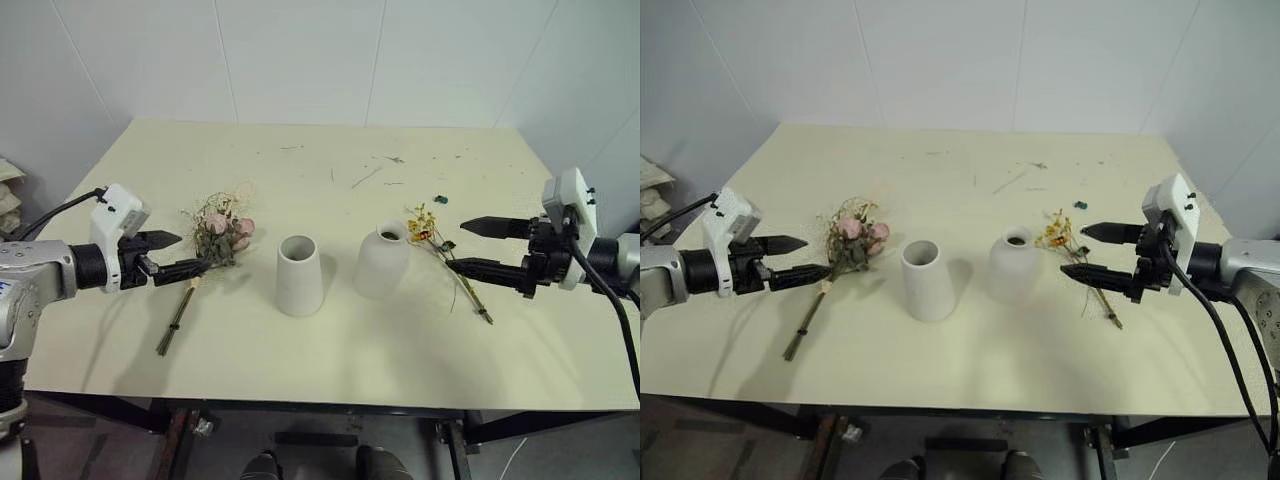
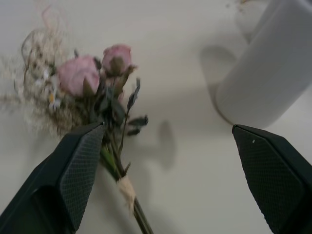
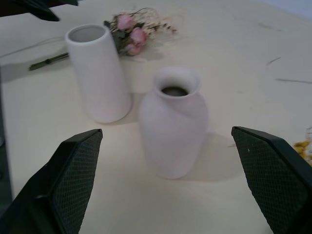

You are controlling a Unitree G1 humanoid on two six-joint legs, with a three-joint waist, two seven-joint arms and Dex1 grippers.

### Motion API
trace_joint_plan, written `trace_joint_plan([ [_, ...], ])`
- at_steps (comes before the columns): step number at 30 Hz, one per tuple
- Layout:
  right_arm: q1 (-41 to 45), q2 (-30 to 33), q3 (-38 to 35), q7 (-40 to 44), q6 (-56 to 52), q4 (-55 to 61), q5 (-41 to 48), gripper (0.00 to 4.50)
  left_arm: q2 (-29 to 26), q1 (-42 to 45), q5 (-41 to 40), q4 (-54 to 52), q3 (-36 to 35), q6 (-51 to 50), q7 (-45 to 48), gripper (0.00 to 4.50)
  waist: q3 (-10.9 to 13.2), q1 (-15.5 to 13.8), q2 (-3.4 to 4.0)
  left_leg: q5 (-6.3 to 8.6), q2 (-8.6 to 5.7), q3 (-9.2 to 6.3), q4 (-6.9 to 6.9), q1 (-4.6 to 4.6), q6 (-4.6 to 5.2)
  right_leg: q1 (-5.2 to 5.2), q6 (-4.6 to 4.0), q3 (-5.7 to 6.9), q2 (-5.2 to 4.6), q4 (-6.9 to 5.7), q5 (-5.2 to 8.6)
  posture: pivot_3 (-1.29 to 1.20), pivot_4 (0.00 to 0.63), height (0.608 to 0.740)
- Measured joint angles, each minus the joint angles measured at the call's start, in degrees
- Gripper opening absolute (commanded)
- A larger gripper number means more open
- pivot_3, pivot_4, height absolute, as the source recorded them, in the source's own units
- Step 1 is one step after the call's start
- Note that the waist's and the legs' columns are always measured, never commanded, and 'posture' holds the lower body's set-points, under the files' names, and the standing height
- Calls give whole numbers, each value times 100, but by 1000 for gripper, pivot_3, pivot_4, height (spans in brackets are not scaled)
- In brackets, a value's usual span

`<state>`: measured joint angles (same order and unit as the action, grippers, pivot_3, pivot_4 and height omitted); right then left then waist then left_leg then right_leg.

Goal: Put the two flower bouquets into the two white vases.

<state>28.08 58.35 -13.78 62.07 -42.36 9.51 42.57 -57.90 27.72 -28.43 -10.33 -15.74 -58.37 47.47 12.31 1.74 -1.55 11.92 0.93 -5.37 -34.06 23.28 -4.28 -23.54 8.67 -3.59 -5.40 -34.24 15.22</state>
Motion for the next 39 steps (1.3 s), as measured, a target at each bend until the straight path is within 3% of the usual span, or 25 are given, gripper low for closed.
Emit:
trace_joint_plan([
  [13, 232, -48, 191, 469, 255, -307, -188, 4482, -185, 210, 126, -172, 384, -1548, -1076, 4500, 0, 4, 0, 2, 0, 0, 0, 0, -3, -3, -5, 0, 1, -1, 2, 0, 150, 740],
  [21, 209, -96, 191, 398, 284, -268, -229, 4482, 257, 1072, 492, 954, 1590, -1665, -1385, 4500, 0, -13, 0, 1, -2, -1, -2, 1, -4, -2, -1, 0, 1, -3, 0, 0, 150, 740],
  [30, 27, -73, -43, 355, 225, -159, -221, 4482, 665, 1669, 821, 1876, 2310, -1597, -1292, 4500, 0, 7, 0, 2, -1, -1, -2, 0, -4, -6, 1, 0, 2, -17, 0, 0, 150, 740],
  [33, -9, -44, -70, 353, 206, -61, -214, 4500, 668, 1816, 891, 2048, 2478, -1633, -1230, 3854, 0, -4, 0, 1, -2, -1, -5, 0, -4, -6, 1, 0, 2, -20, 1, 0, 150, 740],
  [39, -61, 18, -243, 341, 183, -29, -186, 4500, 747, 1966, 1078, 2234, 2586, -1663, -1237, 2023, 0, -10, 0, 1, -3, -1, -9, -1, -4, -4, 2, -1, 0, -22, 0, 0, 150, 740],
])
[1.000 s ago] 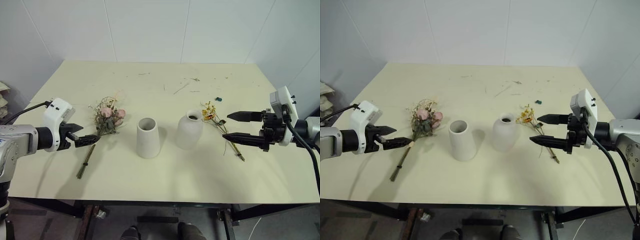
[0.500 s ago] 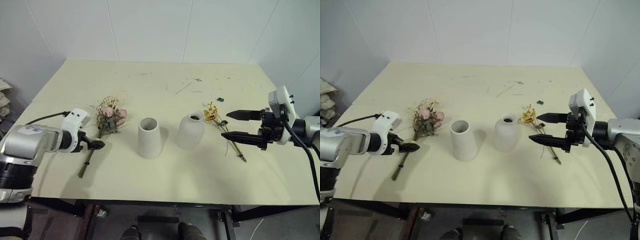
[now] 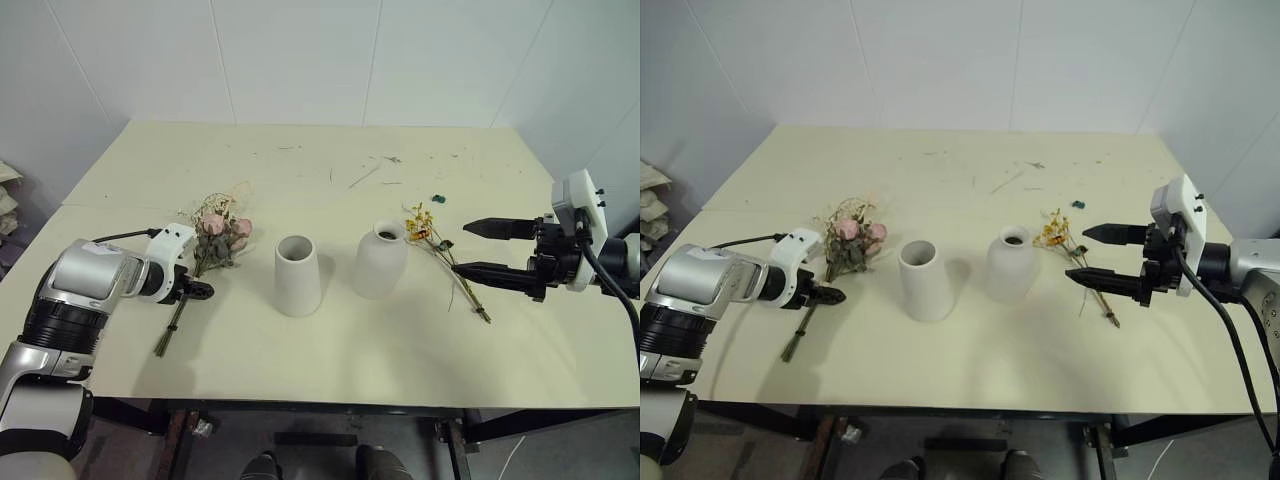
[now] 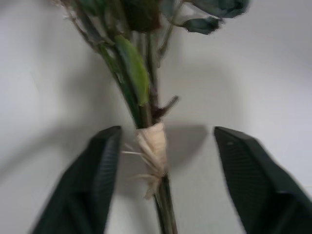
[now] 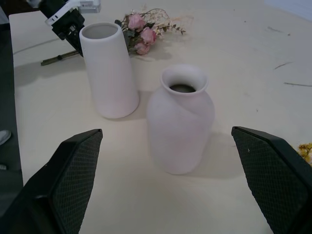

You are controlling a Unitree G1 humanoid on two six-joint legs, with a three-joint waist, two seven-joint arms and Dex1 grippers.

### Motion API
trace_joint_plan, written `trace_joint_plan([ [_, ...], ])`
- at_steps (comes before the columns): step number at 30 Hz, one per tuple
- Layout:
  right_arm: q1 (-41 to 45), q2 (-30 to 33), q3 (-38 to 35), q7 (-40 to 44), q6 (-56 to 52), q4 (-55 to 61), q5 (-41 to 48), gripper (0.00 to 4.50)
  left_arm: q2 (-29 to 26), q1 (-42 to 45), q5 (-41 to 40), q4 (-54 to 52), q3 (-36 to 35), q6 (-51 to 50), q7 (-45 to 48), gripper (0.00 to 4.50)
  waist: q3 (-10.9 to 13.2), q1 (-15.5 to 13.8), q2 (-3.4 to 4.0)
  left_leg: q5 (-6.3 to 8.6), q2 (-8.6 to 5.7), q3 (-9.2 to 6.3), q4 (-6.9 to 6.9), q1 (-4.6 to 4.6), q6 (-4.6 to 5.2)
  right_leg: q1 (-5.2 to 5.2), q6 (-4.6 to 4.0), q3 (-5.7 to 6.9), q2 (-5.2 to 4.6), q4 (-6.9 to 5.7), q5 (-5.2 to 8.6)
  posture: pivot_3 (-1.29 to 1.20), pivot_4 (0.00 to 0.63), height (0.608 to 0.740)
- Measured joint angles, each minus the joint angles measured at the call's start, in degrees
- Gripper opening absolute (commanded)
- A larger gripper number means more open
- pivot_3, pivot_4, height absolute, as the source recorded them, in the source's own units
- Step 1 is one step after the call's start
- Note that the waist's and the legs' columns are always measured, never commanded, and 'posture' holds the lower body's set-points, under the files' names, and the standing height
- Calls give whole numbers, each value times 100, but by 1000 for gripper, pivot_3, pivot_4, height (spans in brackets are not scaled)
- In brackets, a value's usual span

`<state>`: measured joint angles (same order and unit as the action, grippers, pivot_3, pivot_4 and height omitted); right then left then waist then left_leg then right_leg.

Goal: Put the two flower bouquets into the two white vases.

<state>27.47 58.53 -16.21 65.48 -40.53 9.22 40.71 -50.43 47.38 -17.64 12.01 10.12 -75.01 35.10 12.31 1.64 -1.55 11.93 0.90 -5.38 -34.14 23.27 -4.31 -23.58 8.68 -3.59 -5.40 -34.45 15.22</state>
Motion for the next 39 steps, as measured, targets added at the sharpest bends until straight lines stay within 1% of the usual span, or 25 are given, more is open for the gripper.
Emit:
trace_joint_plan([
  [5, -92, 22, -5, -18, -6, 49, 7, 4500, 75, 17, 86, 6, -2, 7, -4, 454, 0, -2, 0, 0, 0, 0, -2, 0, 0, 0, 0, 0, 0, -1, 0, 0, 150, 740],
  [6, -99, 22, -7, -27, -6, 52, 9, 4500, 103, 35, 107, 13, -3, 7, -11, 195, 0, -3, 0, 0, 0, 0, -3, 0, 0, 0, 0, 0, 0, -2, 0, 0, 150, 740],
  [7, -114, 22, -22, -39, -7, 63, 12, 4500, 158, 68, 113, 18, -4, 17, -17, 41, 0, -4, 0, 0, 0, 0, -4, 0, 0, 0, 1, 0, 0, -3, 0, 0, 150, 740],
  [11, -168, 22, -72, -92, -7, 163, 29, 4500, 328, 153, 137, 46, -44, 197, -50, 41, 0, -6, 0, 0, 0, -1, -5, 1, 0, 0, 1, 0, 0, -5, 0, 0, 150, 740],
  [14, -228, 22, -206, -158, -29, 218, 38, 4500, 575, 310, 157, 214, -297, 603, -158, 41, 0, -13, 0, 0, -1, -1, -7, 1, -1, 0, 2, 0, -1, -5, -1, 0, 150, 740],
  [17, -351, 25, -331, -248, -82, 335, 83, 4500, 998, 597, 212, 602, -809, 1412, -504, 41, 0, -23, -2, -1, 0, -1, -13, 2, -1, 2, 4, 1, 0, -5, -2, 0, 150, 740],
  [19, -425, 25, -398, -295, -100, 440, 110, 4500, 1176, 820, 241, 936, -1117, 2098, -702, 41, 0, -22, -2, -1, -2, -1, -14, 3, -2, 3, 9, 0, -2, -3, -5, 0, 150, 740],
  [24, -677, 25, -698, -462, -119, 619, 155, 4500, 1701, 1221, 217, 1695, -1804, 4114, -856, 41, 0, -15, -1, -1, -2, 0, -13, 2, -2, 4, 12, -1, -2, -1, -6, 0, 150, 740],
  [26, -800, 25, -844, -527, -127, 719, 202, 4500, 1990, 1286, 52, 1857, -2069, 4918, -586, 41, 0, -28, -1, -2, -3, 0, -14, 4, -3, 4, 13, -1, -2, 0, -7, 0, 150, 740],
  [28, -908, 24, -984, -628, -142, 843, 238, 4500, 2223, 1344, -218, 1930, -2245, 5475, -141, 41, 0, -33, -1, -2, -4, 1, -14, 4, -4, 6, 15, -1, -3, 2, -8, 0, 150, 740],
  [31, -1111, 11, -1145, -765, -225, 1065, 344, 4500, 2522, 1413, -693, 1960, -2498, 5953, 468, 41, 0, -26, -1, -2, -3, 1, -14, 3, -3, 7, 15, -1, -2, 1, -8, 0, 150, 740],
  [35, -1345, 8, -1335, -894, -319, 1305, 484, 4500, 2733, 1502, -1425, 1966, -2804, 5967, 1290, 41, 0, -7, -1, -2, -3, 1, -18, 2, -3, 8, 16, -1, -2, -4, -9, 0, 150, 740],
  [39, -1515, 8, -1513, -998, -344, 1396, 578, 4500, 2758, 1502, -2005, 1945, -3043, 5752, 1859, 41, 0, -12, -1, -2, -3, 0, -30, 1, -3, 9, 15, -1, -1, -14, -9, 0, 150, 740],
])
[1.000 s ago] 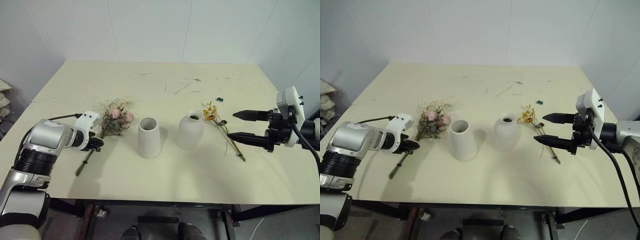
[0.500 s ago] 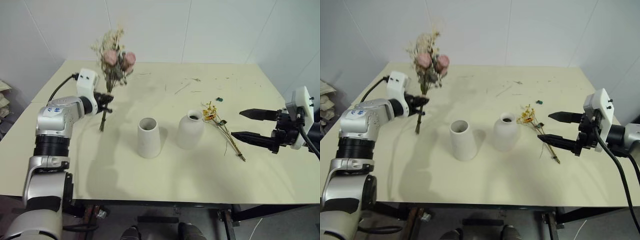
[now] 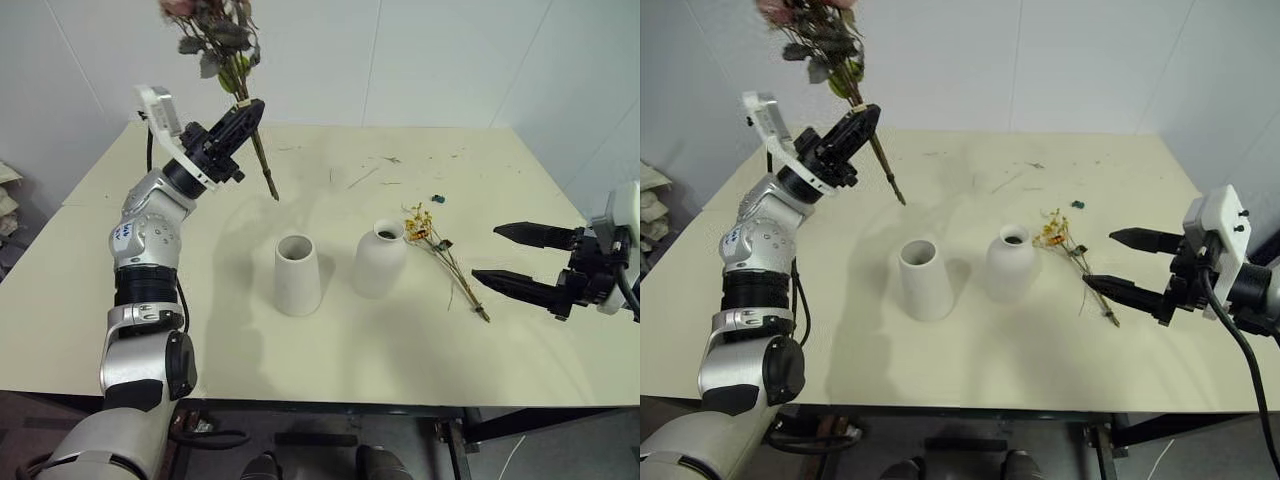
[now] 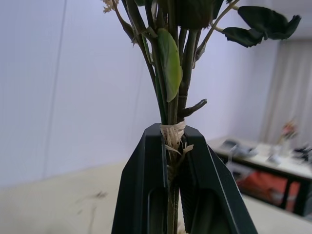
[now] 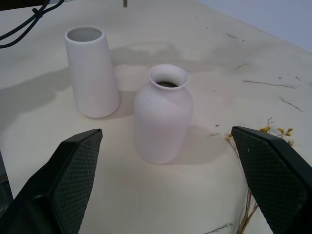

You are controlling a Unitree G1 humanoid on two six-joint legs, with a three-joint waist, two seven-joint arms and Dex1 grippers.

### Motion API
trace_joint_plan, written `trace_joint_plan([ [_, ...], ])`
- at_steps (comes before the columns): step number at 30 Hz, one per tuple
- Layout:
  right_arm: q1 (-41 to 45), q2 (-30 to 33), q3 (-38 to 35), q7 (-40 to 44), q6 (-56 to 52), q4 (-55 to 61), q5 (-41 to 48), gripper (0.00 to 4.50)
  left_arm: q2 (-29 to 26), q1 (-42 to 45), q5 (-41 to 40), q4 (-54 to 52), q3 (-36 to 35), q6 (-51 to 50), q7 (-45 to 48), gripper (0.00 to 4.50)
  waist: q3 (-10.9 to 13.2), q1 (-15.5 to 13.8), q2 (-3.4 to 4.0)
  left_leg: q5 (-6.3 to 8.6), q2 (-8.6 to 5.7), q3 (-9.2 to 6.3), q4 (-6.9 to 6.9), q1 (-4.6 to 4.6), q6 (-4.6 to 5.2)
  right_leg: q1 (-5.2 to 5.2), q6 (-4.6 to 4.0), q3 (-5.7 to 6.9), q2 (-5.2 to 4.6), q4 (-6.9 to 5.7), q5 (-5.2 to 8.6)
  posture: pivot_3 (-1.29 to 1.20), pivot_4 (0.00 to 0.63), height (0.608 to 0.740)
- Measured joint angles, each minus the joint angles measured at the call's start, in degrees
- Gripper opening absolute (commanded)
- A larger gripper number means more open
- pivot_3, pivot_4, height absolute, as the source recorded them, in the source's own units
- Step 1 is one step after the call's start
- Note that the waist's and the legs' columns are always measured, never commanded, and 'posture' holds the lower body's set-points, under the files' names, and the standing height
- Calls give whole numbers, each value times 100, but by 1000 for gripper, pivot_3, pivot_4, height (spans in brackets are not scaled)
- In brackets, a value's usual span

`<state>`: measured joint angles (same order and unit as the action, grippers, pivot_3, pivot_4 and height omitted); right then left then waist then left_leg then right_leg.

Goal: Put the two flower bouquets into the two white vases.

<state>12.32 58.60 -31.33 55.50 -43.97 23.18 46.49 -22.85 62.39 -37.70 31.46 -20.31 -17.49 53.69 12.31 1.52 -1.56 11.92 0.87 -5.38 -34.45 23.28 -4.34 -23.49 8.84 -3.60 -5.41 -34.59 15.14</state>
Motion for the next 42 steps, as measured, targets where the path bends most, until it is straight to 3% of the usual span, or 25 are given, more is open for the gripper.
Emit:
trace_joint_plan([
  [4, -184, 0, -110, -84, -5, 156, 69, 4500, -126, -248, -594, -513, 35, -930, 729, 41, 0, 4, 0, 0, 0, 0, -6, -1, 0, 6, 0, 0, 0, -1, 0, 0, 150, 740],
  [9, -263, -1, -140, -167, -6, 176, 142, 4500, -130, -449, -967, -868, 54, -1494, 879, 41, 0, -2, 0, 0, 0, -3, -24, -1, 1, 9, 0, 0, 0, -9, 0, 0, 150, 740],
  [26, -374, 0, -183, -293, -5, 214, 222, 4500, 151, -804, -538, -996, 651, -1098, 1026, 41, 0, -8, 0, 1, 0, -2, -25, 1, 1, 12, -2, 0, 1, 6, 0, 0, 150, 740],
  [42, -647, 0, -527, -496, -123, 444, 423, 4500, -93, -1167, 14, -876, 1143, -976, 1580, 41, 0, -10, 0, 2, 0, -2, -21, 1, 3, 13, -9, -1, 0, 11, 3, 0, 150, 740],
])
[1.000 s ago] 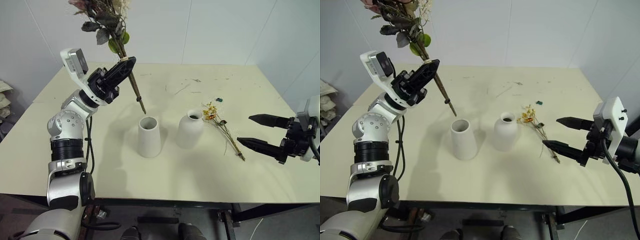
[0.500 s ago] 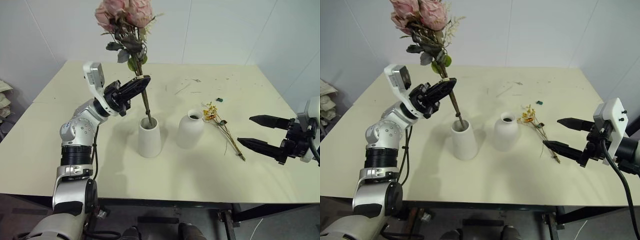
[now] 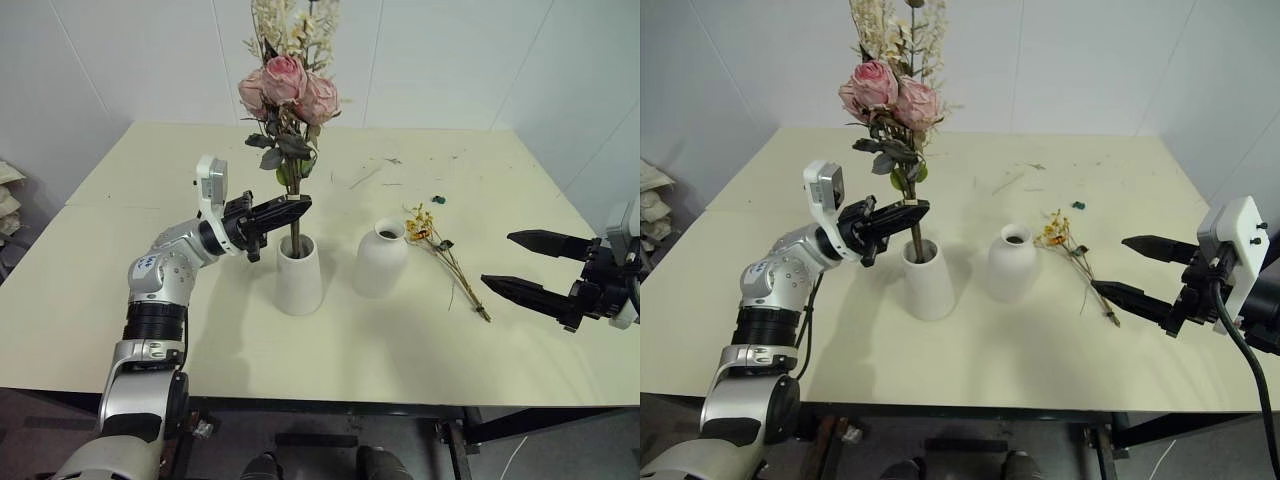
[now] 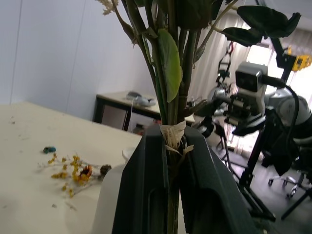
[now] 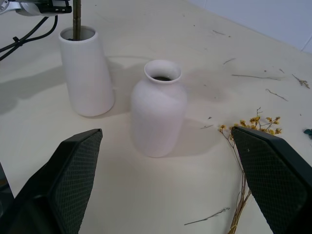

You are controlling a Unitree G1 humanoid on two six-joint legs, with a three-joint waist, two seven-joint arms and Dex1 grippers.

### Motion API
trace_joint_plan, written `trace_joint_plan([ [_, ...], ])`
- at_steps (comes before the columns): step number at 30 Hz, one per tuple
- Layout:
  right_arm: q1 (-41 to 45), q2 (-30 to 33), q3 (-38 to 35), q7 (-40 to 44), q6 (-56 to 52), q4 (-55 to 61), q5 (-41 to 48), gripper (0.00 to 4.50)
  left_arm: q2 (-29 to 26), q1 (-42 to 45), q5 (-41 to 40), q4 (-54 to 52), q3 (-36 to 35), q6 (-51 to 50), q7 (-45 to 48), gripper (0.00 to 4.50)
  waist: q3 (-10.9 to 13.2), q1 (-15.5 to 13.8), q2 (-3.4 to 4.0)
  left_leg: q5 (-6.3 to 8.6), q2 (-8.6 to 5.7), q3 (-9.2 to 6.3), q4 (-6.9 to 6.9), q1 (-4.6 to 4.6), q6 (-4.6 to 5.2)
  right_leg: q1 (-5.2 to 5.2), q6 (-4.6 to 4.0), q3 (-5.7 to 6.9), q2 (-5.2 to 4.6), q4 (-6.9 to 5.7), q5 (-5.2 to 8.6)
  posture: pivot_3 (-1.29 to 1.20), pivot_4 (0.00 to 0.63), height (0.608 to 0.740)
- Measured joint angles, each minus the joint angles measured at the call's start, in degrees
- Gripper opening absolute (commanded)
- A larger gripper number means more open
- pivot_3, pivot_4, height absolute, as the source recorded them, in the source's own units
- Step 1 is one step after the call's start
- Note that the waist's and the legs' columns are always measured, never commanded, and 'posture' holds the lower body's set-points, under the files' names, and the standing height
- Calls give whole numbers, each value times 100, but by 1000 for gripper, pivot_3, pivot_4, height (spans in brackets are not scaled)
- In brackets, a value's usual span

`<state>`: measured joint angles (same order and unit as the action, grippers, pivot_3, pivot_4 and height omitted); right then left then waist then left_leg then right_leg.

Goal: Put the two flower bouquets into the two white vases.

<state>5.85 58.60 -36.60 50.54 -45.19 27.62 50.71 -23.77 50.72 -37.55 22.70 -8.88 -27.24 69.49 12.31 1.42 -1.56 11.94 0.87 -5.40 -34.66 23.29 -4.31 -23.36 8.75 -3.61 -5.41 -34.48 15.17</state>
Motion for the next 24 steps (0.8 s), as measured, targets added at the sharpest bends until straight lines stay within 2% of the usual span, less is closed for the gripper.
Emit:
trace_joint_plan([
  [7, -8, 0, 0, -16, -3, 19, 26, 4500, -80, -40, 121, 0, 137, -13, 149, 41, 0, 3, 0, 0, 0, 0, 2, 0, 0, 2, -6, 0, 0, 7, 3, 0, 150, 740],
  [9, -8, 1, 0, -16, -3, 19, 26, 4500, -80, -41, 161, 0, 163, 20, 186, 781, 0, 1, 0, 0, 0, 0, 3, 0, 0, 1, -7, 0, 0, 8, 3, 0, 150, 740],
  [13, -6, 1, 0, -18, -2, 19, 26, 4500, -119, -42, 235, 3, 297, 102, 376, 1889, 0, 0, 0, 0, 0, 0, 5, 1, 1, 2, -7, 0, 0, 12, 4, 0, 150, 740],
  [21, -7, 1, 0, -51, -5, 19, 31, 4500, -173, -48, 444, 14, 376, 309, 522, 4426, 0, 1, 0, 0, 0, 0, 6, 1, 1, 2, -12, 0, 0, 15, 6, 0, 150, 740],
  [24, -7, 1, 0, -59, -5, 19, 31, 4500, -203, -48, 500, 27, 381, 372, 564, 4468, 0, 2, 0, 1, 0, 0, 6, 1, 1, 2, -12, 0, 0, 15, 6, 0, 150, 740],
])
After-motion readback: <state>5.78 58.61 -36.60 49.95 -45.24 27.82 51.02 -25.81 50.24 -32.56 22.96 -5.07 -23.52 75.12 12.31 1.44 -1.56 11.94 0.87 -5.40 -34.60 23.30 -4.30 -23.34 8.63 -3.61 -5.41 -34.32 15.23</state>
